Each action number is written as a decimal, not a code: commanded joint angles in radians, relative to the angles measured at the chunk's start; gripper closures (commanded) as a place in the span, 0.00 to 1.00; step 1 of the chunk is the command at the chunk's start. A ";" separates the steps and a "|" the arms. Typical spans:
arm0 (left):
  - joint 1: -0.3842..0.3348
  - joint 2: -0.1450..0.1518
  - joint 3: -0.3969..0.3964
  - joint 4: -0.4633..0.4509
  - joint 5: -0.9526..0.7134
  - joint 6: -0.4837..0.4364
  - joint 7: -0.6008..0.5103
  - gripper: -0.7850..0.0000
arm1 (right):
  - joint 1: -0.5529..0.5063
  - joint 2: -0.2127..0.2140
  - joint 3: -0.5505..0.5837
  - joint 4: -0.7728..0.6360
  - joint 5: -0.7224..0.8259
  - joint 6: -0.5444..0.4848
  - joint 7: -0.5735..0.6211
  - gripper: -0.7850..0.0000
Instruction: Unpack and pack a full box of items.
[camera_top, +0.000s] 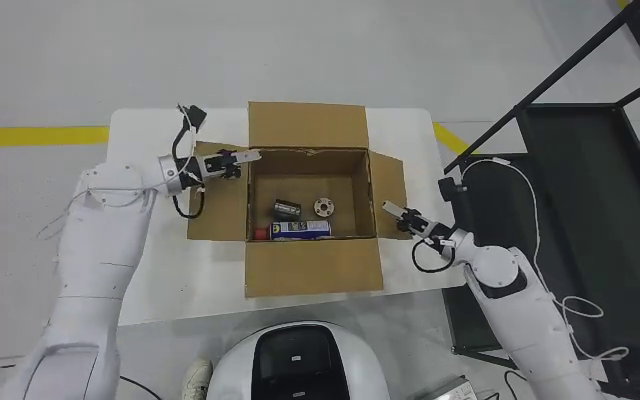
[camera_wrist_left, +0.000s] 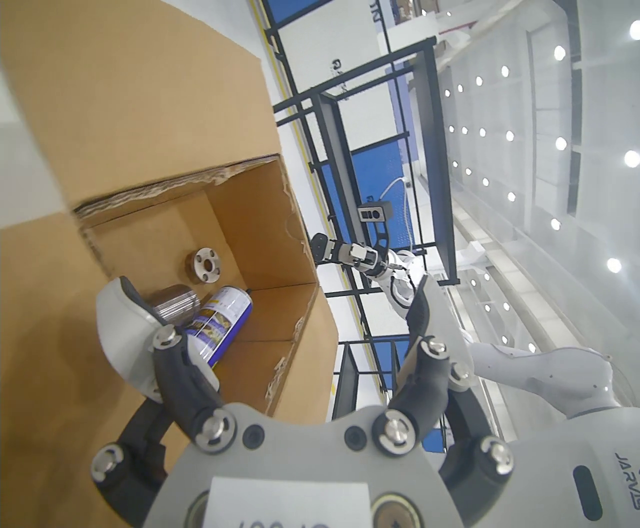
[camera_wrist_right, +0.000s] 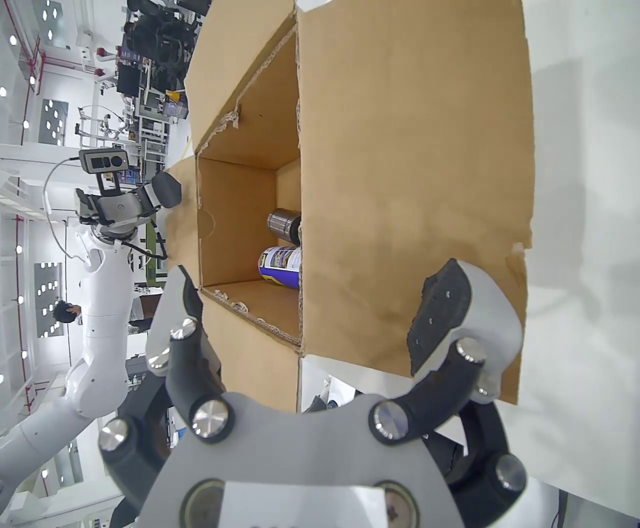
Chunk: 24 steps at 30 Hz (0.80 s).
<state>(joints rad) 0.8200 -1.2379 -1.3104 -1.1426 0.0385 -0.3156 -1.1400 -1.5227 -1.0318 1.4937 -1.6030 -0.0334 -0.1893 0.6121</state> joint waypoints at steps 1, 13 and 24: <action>0.043 0.010 -0.022 -0.032 0.032 0.029 0.021 0.00 | 0.007 -0.001 -0.004 0.003 0.001 -0.003 0.000 0.00; 0.094 0.026 -0.024 -0.009 0.077 0.050 0.114 0.00 | 0.037 -0.003 -0.014 0.018 0.004 -0.013 0.008 0.00; 0.049 0.027 0.013 0.108 -0.013 0.050 0.021 0.00 | 0.080 -0.008 -0.034 0.045 0.100 -0.015 0.067 0.00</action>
<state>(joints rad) 0.8741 -1.2102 -1.2999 -1.0512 0.0363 -0.2624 -1.1165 -1.4472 -1.0396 1.4620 -1.5608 0.0562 -0.2049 0.6667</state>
